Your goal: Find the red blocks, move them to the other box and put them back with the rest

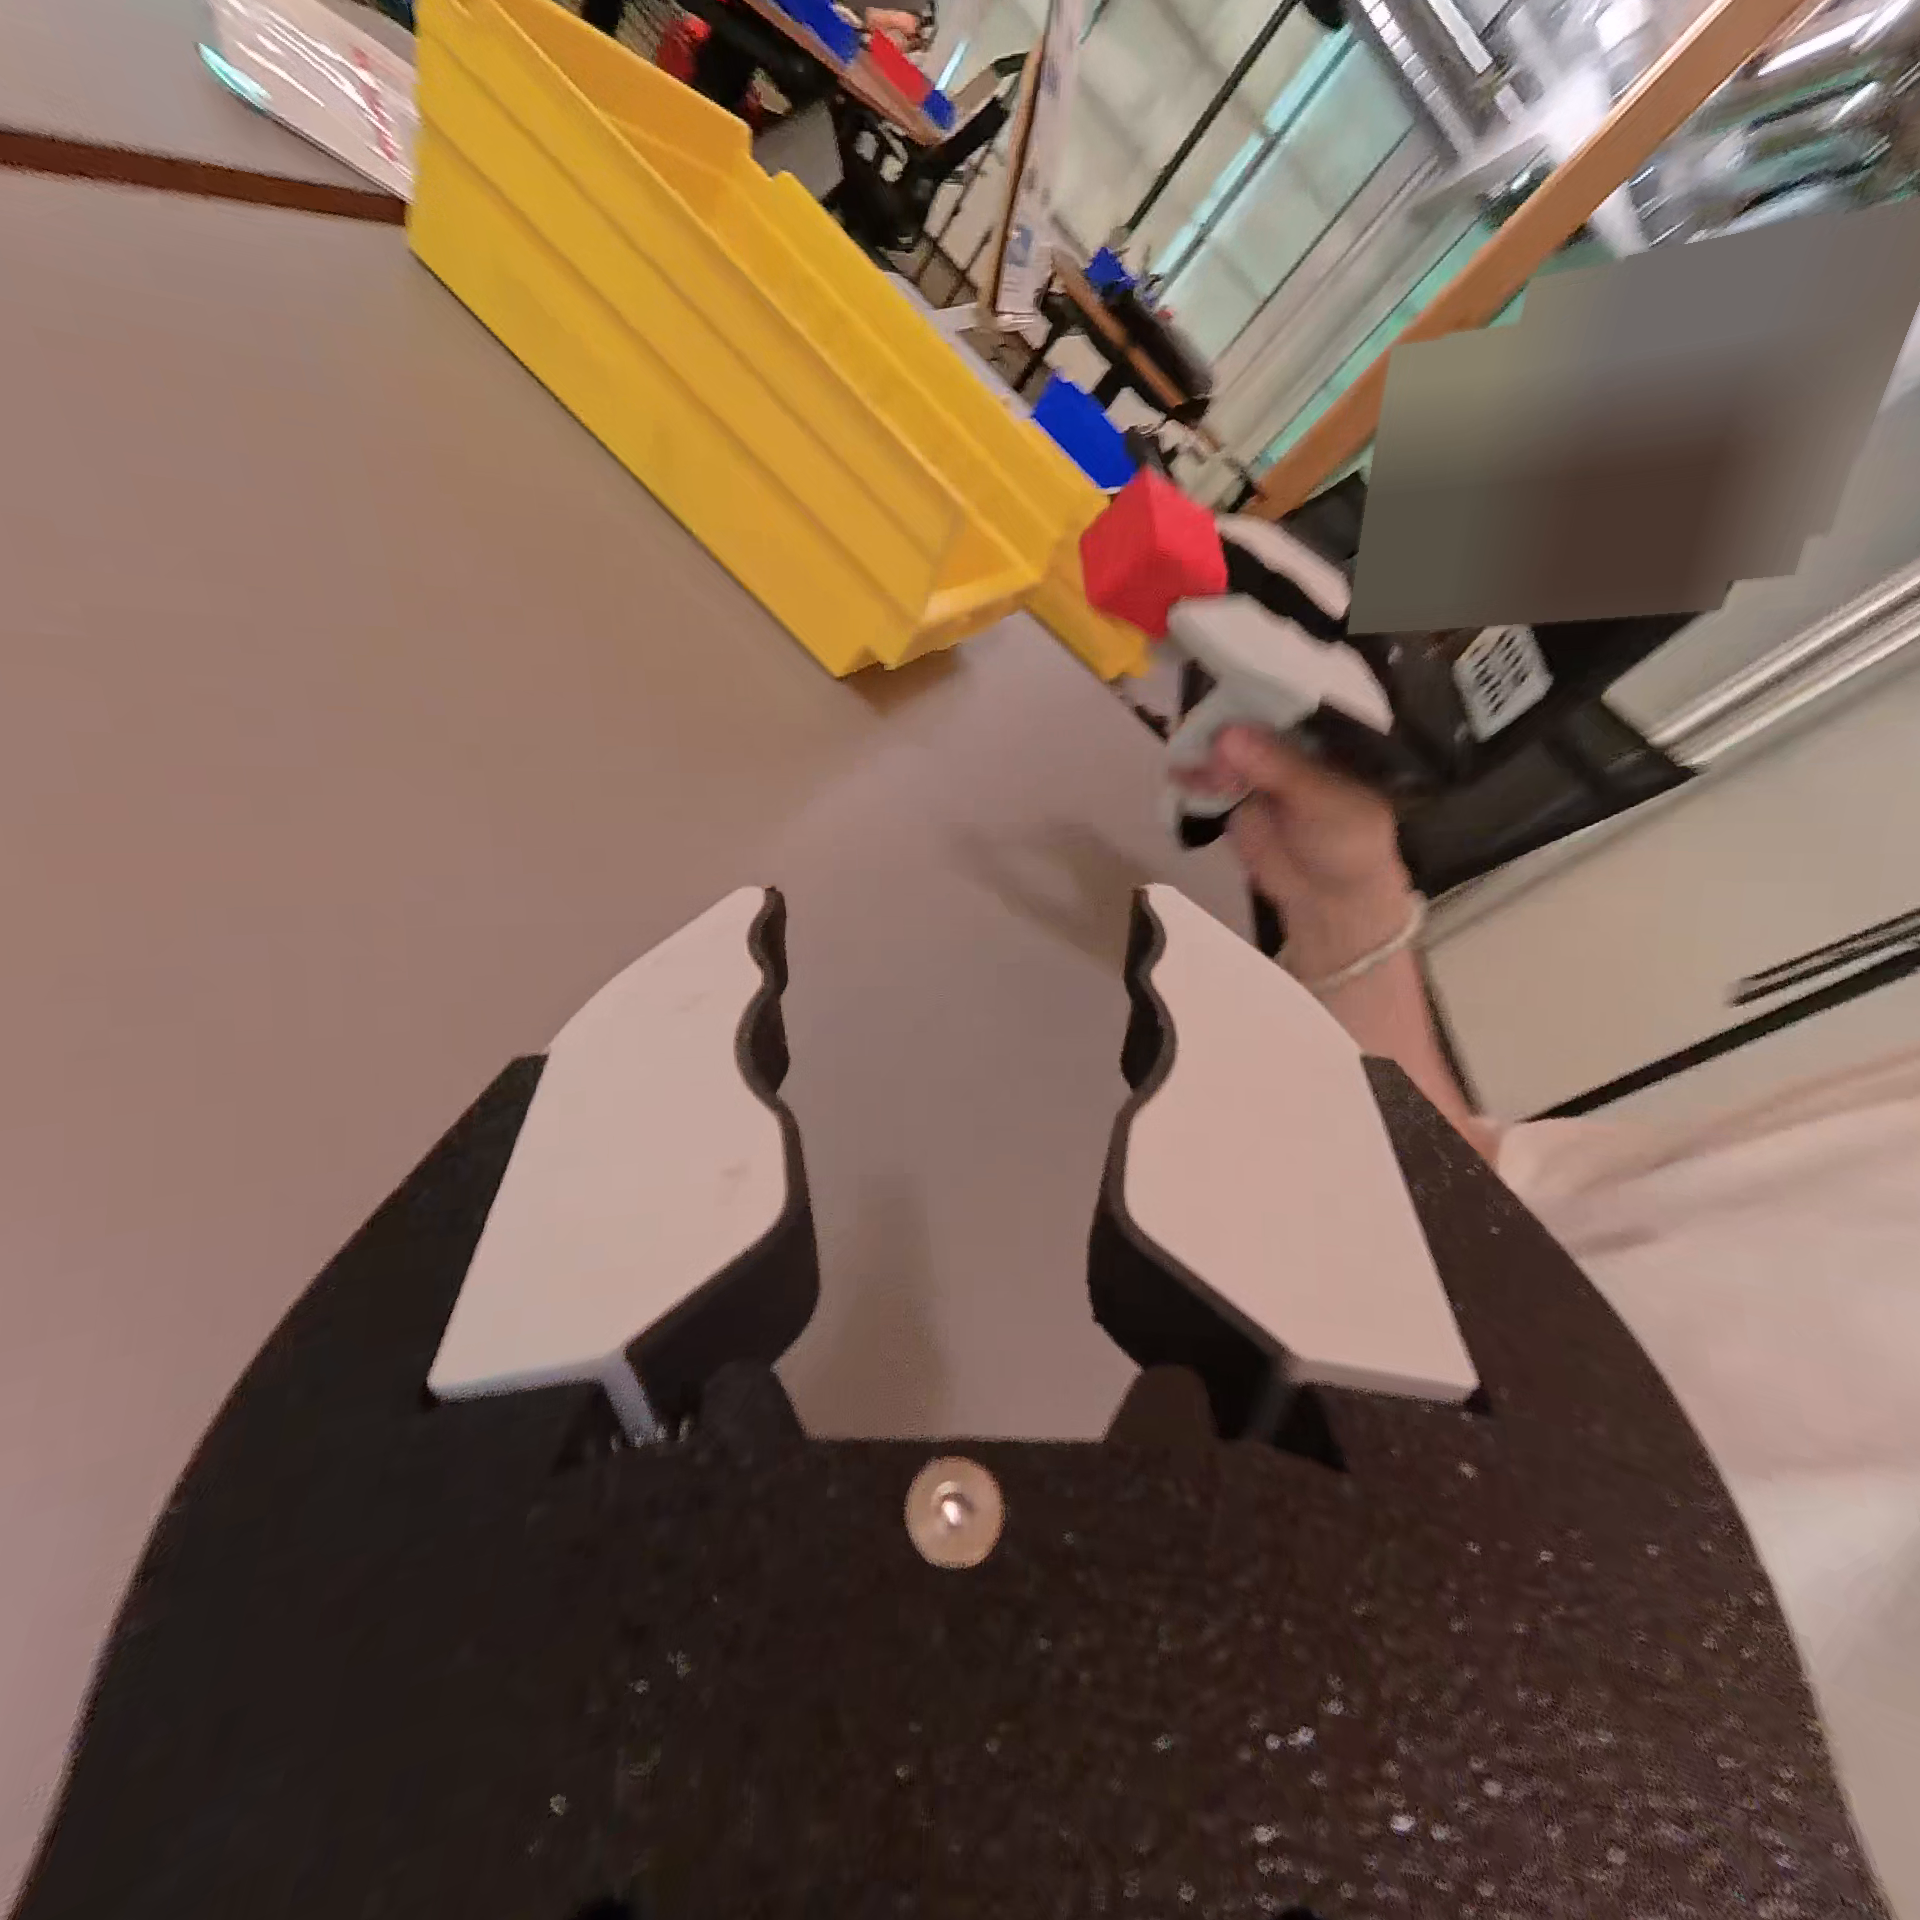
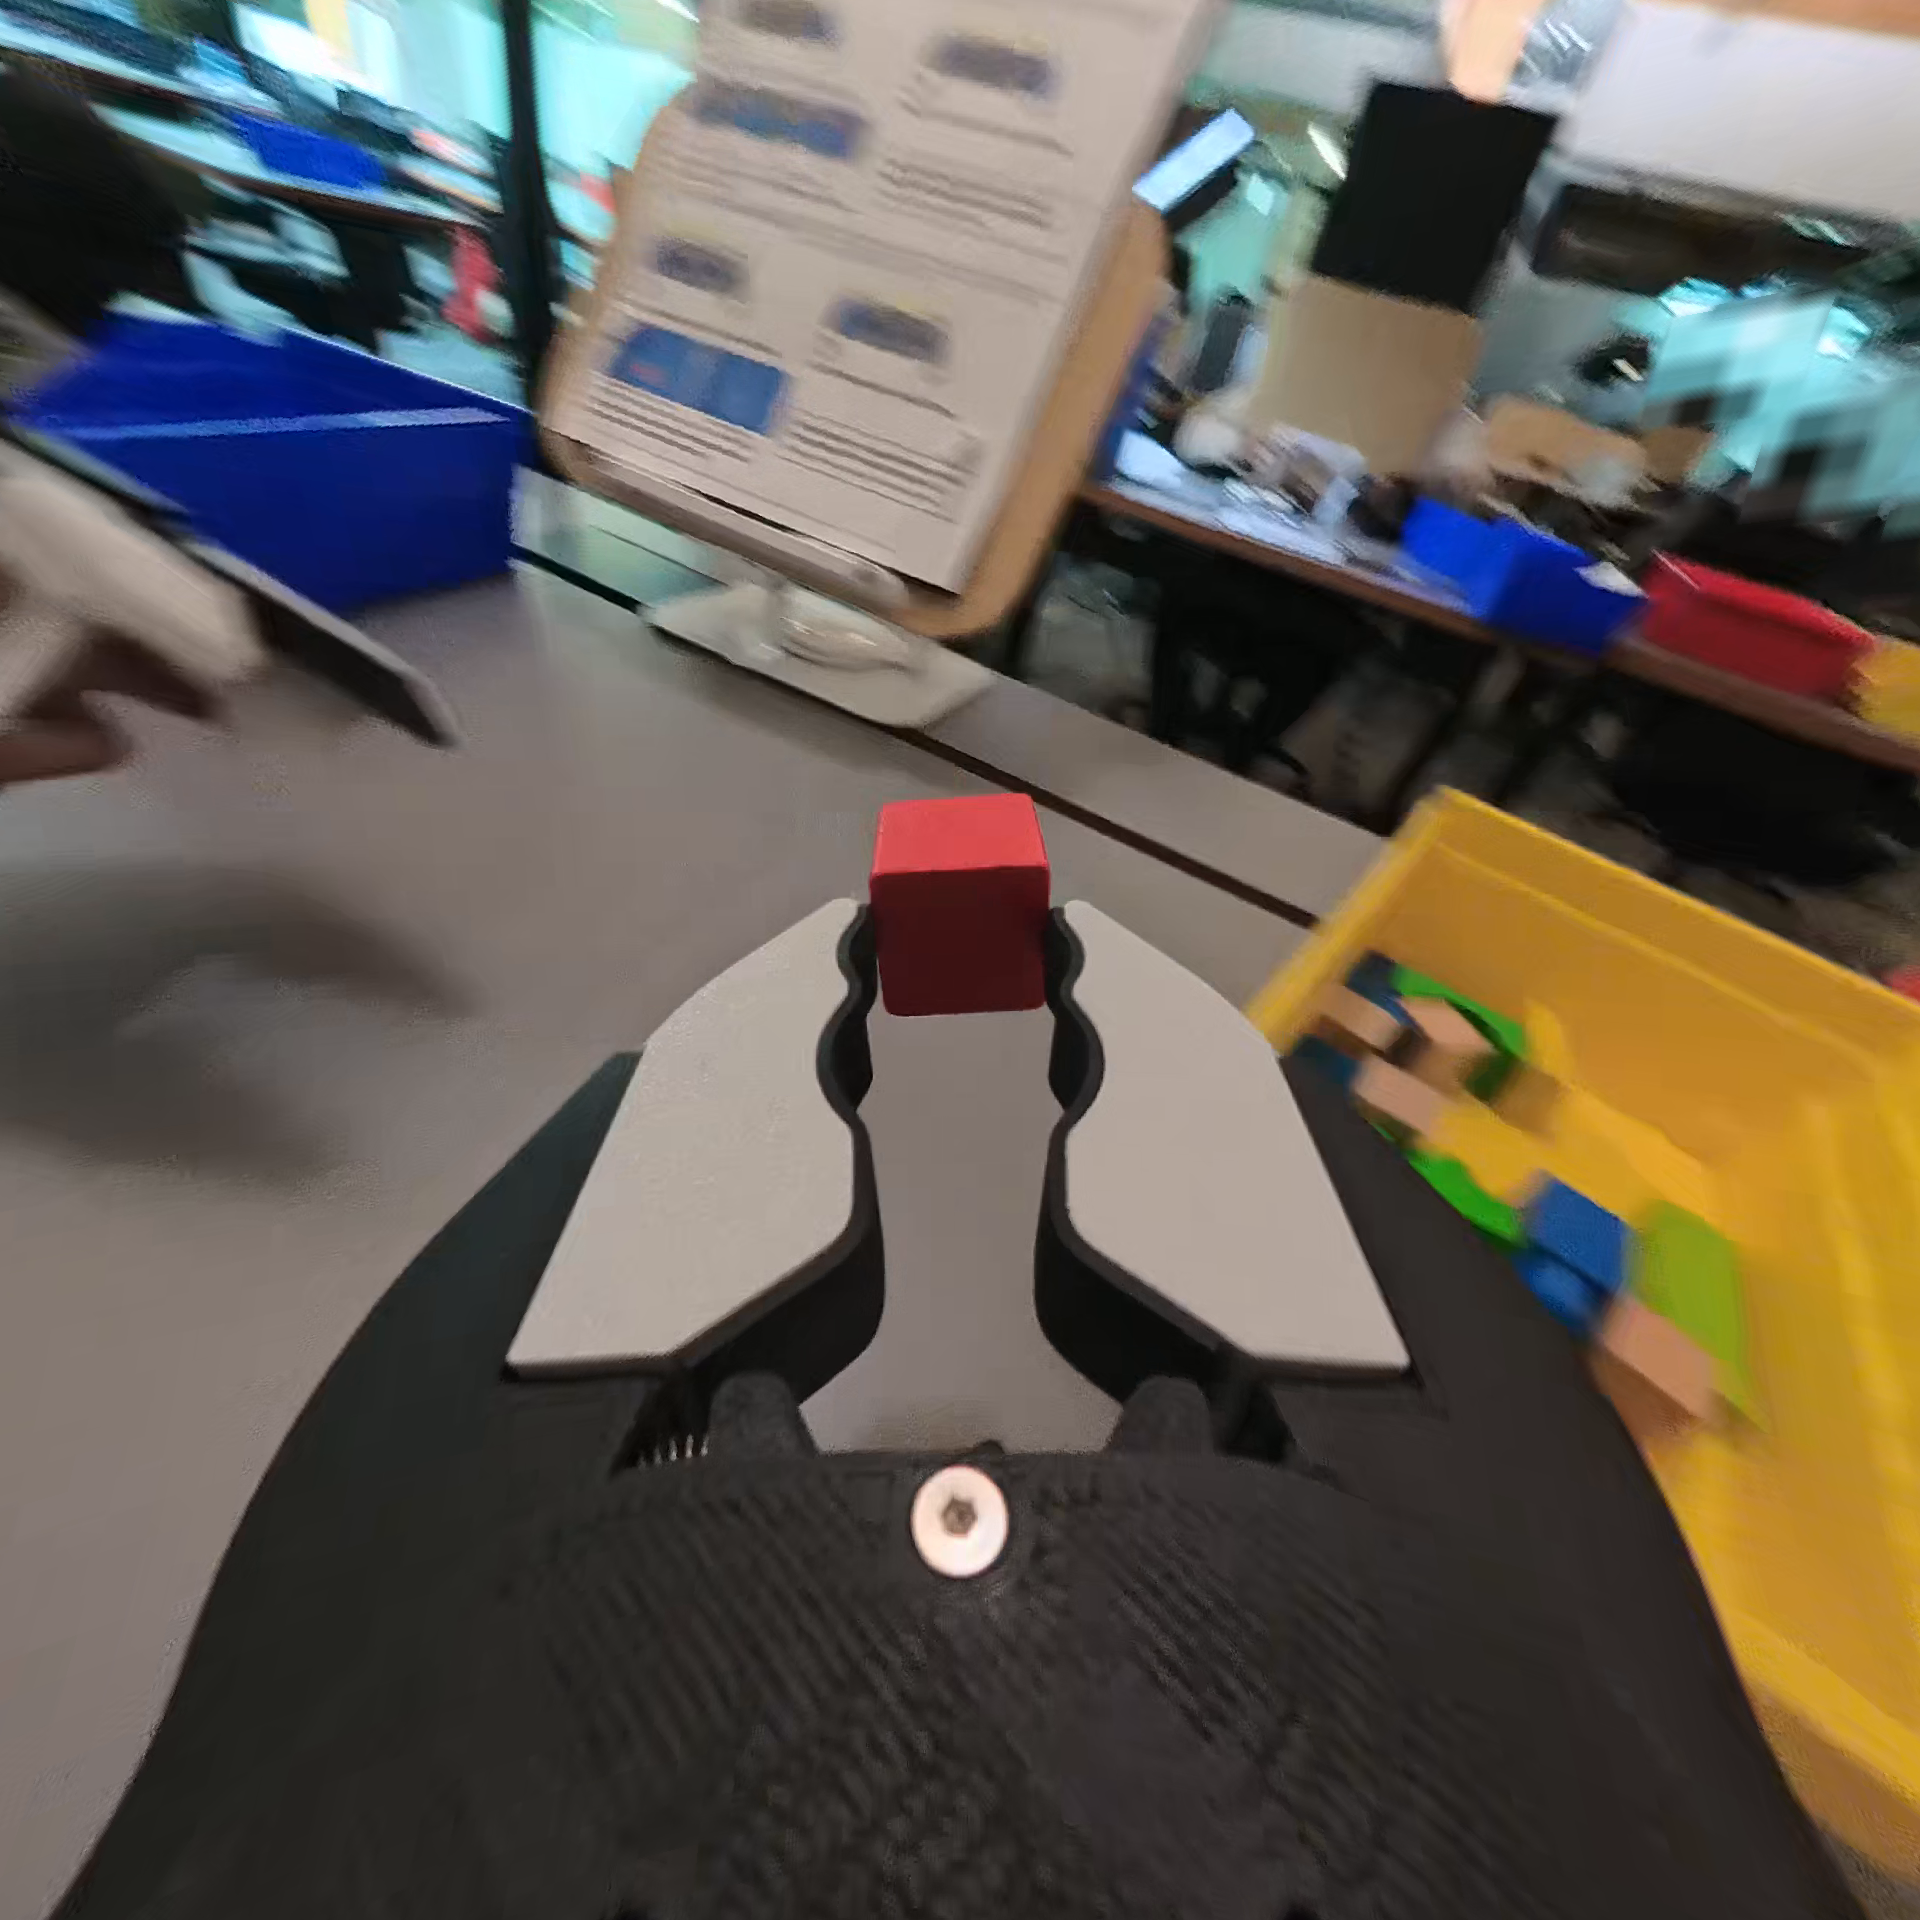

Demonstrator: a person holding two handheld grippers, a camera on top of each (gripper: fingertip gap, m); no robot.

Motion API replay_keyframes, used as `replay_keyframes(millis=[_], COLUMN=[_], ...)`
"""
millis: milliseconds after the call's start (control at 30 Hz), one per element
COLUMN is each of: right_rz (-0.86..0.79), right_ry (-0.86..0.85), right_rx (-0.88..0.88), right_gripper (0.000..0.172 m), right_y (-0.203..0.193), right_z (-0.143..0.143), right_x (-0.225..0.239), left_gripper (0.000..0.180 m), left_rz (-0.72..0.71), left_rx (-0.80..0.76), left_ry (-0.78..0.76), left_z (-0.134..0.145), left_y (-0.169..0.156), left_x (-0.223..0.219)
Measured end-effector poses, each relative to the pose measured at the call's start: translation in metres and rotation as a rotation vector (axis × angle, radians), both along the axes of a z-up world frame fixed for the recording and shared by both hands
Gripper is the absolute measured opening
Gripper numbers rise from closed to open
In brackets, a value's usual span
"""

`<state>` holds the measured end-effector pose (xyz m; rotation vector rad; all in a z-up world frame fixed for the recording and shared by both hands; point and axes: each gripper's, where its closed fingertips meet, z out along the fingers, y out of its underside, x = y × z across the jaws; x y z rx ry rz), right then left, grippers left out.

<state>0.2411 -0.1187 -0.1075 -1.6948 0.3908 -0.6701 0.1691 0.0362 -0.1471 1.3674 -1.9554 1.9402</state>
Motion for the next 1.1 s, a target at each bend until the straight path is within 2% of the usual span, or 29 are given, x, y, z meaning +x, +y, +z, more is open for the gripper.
replay_keyframes(millis=[100, 233, 367, 533, 733, 900, 1000, 1100], right_rz=[-0.287, -0.557, -0.63, -0.638, -0.614, -0.638, -0.638, -0.533], right_ry=[0.117, 0.267, 0.33, 0.411, 0.472, 0.433, 0.388, 0.335], right_rx=[-0.147, -0.502, -0.718, -0.873, -0.952, -0.935, -0.828, -0.571], right_gripper=[0.031, 0.031, 0.031, 0.031, 0.031, 0.049, 0.058, 0.061], right_y=[-0.073, -0.152, -0.181, -0.19, -0.192, -0.191, -0.184, -0.151], right_z=[-0.005, -0.031, -0.051, -0.073, -0.09, -0.08, -0.063, -0.039], right_x=[0.059, 0.117, 0.148, 0.155, 0.151, 0.149, 0.145, 0.132], left_gripper=[0.069, 0.074, 0.075, 0.075, 0.074, 0.074, 0.075, 0.075], left_rz=[0.031, 0.098, 0.095, 0.096, 0.115, 0.134, 0.166, 0.231], left_rx=[0.111, 0.206, 0.276, 0.366, 0.4, 0.383, 0.386, 0.398], left_ry=[-0.067, -0.132, -0.135, -0.125, -0.119, -0.105, -0.093, -0.119], left_z=[-0.008, -0.014, -0.023, -0.034, -0.035, -0.036, -0.034, -0.024], left_y=[0.002, 0.005, 0.006, 0.015, 0.026, 0.032, 0.039, 0.055], left_x=[0.002, 0.009, 0.009, 0.004, 0.001, 0.0, 0.0, 0.002])
